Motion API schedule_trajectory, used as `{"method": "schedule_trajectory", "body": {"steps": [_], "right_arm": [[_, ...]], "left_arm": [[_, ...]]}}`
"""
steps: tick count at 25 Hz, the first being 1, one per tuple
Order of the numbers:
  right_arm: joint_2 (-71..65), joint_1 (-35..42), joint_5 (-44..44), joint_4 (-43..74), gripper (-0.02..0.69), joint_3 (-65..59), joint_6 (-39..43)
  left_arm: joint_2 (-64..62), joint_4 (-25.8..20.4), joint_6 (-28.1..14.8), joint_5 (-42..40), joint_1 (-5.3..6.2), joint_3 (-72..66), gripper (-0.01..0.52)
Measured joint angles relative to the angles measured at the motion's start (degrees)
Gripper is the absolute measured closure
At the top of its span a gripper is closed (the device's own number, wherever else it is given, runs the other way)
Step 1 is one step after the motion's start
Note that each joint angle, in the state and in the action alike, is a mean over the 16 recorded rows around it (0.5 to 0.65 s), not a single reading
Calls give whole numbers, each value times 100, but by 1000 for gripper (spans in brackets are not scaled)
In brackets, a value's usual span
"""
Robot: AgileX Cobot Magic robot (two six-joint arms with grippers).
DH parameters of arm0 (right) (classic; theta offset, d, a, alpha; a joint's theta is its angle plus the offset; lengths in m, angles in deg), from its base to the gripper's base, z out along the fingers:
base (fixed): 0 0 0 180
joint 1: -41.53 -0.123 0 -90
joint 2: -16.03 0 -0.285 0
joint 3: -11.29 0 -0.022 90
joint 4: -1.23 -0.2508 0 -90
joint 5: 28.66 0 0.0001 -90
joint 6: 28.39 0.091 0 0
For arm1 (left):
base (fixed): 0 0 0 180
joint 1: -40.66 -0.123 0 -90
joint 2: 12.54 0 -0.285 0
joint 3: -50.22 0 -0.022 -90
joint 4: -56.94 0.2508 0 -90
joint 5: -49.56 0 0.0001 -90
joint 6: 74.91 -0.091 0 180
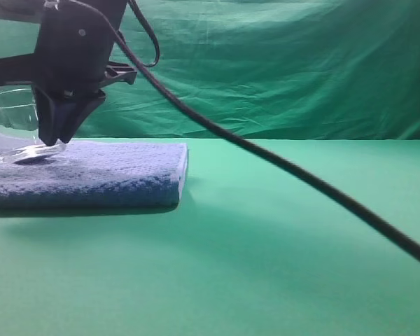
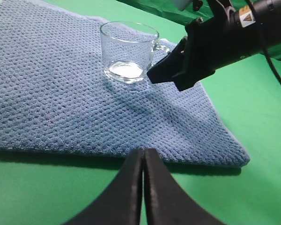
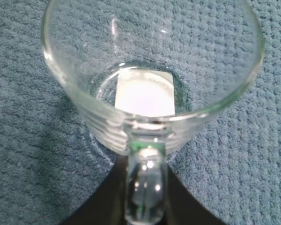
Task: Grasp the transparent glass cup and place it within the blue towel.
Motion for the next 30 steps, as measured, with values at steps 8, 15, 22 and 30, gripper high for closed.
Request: {"method": "schedule_trajectory", "body": {"steps": [8,15,22,30], "right_arm": [[615,0,-924,210,230,175,41],[1453,0,-1763,395,459,299,102],[2064,3,-2150,530,592,333,283],[2538,42,-2233,641,592,327,721]], "left_arm": [[0,0,0,0,0,0,514],[0,0,0,0,0,0,514],[0,0,0,0,0,0,514],[0,0,0,0,0,0,514]]}}
